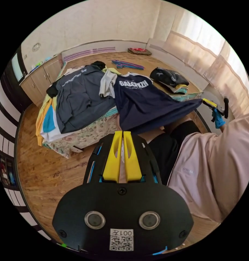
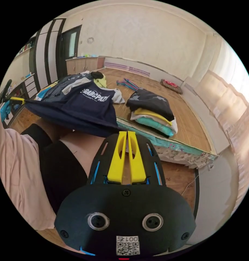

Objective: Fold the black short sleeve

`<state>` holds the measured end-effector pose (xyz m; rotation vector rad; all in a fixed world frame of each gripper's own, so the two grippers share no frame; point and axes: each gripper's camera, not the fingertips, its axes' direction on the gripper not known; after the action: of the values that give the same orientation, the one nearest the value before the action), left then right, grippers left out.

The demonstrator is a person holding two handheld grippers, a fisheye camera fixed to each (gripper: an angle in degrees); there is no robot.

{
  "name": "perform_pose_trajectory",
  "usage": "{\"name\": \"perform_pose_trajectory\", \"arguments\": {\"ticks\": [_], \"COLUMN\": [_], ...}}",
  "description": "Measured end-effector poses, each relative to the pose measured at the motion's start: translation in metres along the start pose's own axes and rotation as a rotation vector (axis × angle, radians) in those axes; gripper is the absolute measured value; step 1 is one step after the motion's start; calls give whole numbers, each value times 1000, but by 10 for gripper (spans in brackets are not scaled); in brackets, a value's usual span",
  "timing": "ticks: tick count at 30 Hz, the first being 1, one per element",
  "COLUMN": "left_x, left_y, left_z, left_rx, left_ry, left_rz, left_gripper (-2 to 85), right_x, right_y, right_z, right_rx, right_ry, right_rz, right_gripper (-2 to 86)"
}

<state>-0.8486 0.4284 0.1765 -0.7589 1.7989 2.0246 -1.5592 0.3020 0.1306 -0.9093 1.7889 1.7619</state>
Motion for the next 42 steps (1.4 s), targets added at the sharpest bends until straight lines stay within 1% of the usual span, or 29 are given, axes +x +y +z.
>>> {"name": "perform_pose_trajectory", "arguments": {"ticks": [2,4,6,7,9,12,15,17,19,22,26,28,29,31,35,37,38,41,42], "left_x": [0,0,2,1,-2,-8,-13,-13,-8,-2,-1,-2,-2,-6,-11,-13,-14,-27,-35], "left_y": [5,18,28,32,29,17,9,11,20,31,31,28,28,27,22,20,20,16,11], "left_z": [7,32,50,55,48,23,7,6,19,44,51,45,44,47,49,47,45,32,28], "left_rx": [-50,-159,-236,-248,-221,-128,-124,-158,-241,-340,-364,-383,-397,-431,-426,-492,-494,-486,-470], "left_ry": [18,76,105,114,121,118,114,118,120,122,126,117,136,229,256,215,197,150,116], "left_rz": [15,9,-4,-21,-32,-9,25,50,87,105,91,130,143,147,119,146,153,125,102], "left_gripper": [-16,-16,-17,-17,-16,-16,-16,-16,-16,-17,-17,-17,-17,-16,-16,-16,-16,-17,-17], "right_x": [-2,-5,-6,-6,-2,8,16,20,24,20,22,34,37,38,27,31,34,58,66], "right_y": [12,32,42,42,33,8,-10,-9,1,11,3,-3,-3,-2,-9,-19,-22,-44,-55], "right_z": [7,28,40,40,32,13,0,2,19,39,37,32,33,45,62,65,65,55,51], "right_rx": [-63,-188,-239,-231,-185,-94,-58,-92,-192,-303,-346,-370,-387,-435,-471,-526,-524,-474,-438], "right_ry": [-20,-63,-93,-93,-74,-84,-123,-183,-274,-327,-384,-505,-528,-536,-532,-579,-584,-583,-556], "right_rz": [-4,20,49,74,69,12,-59,-70,-54,-73,-135,-136,-135,-140,-174,-204,-202,-157,-149], "right_gripper": [5,5,5,5,5,6,6,5,5,5,4,5,5,5,6,8,8,10,10]}}
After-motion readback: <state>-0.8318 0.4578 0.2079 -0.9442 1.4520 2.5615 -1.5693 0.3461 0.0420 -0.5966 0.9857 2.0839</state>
